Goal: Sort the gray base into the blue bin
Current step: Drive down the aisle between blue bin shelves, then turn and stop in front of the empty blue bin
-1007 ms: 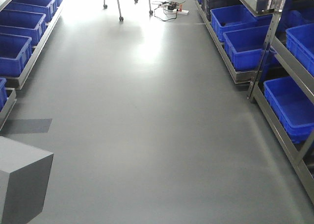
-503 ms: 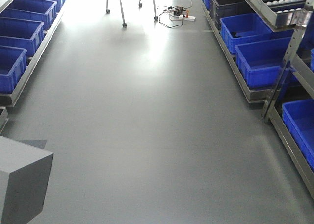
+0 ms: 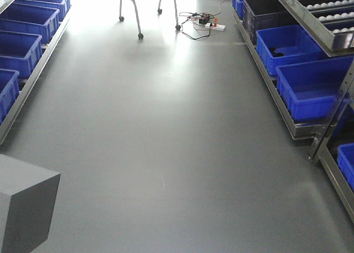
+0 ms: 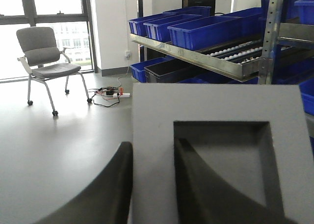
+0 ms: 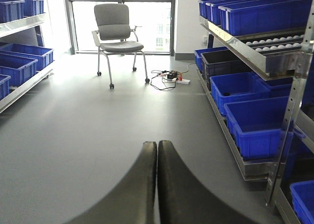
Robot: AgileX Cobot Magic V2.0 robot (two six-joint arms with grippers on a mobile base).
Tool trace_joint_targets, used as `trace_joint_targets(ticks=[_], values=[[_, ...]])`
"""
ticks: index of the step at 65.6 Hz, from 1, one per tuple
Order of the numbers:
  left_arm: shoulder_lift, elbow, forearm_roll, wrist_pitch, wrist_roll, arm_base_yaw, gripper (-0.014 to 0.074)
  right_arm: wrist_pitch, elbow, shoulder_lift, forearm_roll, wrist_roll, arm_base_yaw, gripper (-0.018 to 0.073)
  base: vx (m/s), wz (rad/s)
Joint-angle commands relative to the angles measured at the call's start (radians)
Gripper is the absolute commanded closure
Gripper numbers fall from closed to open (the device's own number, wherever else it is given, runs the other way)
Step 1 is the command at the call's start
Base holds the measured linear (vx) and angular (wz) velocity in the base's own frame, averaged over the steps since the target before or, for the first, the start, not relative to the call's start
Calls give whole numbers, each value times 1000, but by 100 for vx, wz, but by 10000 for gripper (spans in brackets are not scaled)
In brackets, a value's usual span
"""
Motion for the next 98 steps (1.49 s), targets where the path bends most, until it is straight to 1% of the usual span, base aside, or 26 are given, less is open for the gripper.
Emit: trace_joint_targets(ticks=[1, 30, 62, 77, 98], values=[[9, -28, -4, -105, -11, -3, 602, -74, 15, -11, -6, -6, -3, 568, 42, 0], [9, -28, -4, -105, -11, -3, 602, -74, 15, -11, -6, -6, -3, 568, 41, 3], [9, -28, -4, -105, -11, -3, 602, -74, 15, -11, -6, -6, -3, 568, 33, 18], [9, -28, -4, -105, -11, -3, 602, -74, 15, -11, -6, -6, -3, 568, 24, 49], [9, -28, -4, -105, -11, -3, 602, -74, 15, -11, -6, -6, -3, 568, 21, 85]])
